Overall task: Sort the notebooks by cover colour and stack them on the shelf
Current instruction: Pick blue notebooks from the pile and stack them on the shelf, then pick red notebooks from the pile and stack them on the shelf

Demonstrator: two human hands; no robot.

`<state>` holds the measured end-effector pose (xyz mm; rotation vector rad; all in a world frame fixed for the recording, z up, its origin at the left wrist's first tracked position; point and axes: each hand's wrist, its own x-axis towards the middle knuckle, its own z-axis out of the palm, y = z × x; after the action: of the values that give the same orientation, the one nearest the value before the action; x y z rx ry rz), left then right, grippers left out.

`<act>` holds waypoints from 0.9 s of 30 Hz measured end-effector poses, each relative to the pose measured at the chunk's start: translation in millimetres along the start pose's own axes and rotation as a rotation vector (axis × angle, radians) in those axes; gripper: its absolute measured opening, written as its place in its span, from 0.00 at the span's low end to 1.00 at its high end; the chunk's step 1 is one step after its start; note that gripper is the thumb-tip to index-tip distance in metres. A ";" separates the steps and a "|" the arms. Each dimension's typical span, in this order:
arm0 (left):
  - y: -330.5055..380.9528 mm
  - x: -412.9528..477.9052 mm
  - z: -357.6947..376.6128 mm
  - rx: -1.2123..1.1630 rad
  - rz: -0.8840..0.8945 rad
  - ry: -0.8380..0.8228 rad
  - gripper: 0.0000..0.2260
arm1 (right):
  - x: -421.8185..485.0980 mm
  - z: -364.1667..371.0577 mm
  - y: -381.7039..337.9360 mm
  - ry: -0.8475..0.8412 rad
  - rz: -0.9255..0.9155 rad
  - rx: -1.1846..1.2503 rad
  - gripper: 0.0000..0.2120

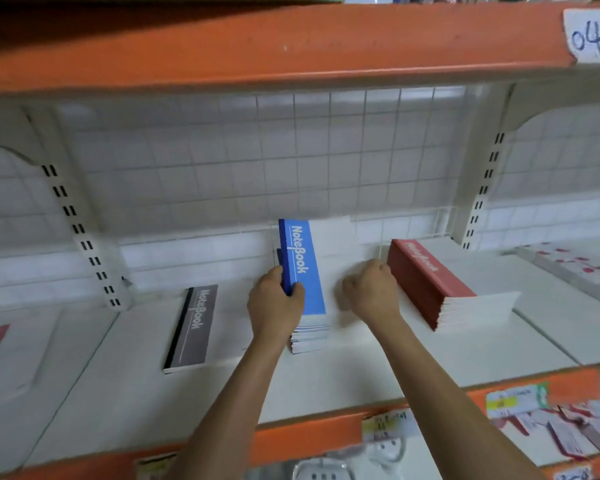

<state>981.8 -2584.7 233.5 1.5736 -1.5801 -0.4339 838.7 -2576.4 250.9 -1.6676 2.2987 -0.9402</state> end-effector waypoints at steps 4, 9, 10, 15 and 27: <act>-6.8 6.0 8.2 0.069 -0.038 0.023 0.07 | 12.1 7.0 4.7 -0.080 0.013 -0.001 0.18; -12.4 2.9 17.4 0.099 -0.094 0.055 0.09 | 17.0 9.2 8.3 -0.115 0.017 0.042 0.19; -11.8 2.9 18.3 0.105 -0.103 0.058 0.10 | 17.8 10.4 9.6 -0.124 0.017 0.062 0.19; -12.8 7.4 24.2 0.121 -0.139 0.066 0.12 | 17.7 16.1 14.9 -0.156 0.003 0.122 0.16; -21.0 -0.6 -11.4 0.172 -0.095 0.061 0.14 | -12.7 21.0 -34.5 0.061 -0.398 0.006 0.19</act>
<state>1003.7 -2583.8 224.3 1.7806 -1.5344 -0.3044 880.8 -2579.7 250.8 -2.1707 2.0303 -1.0775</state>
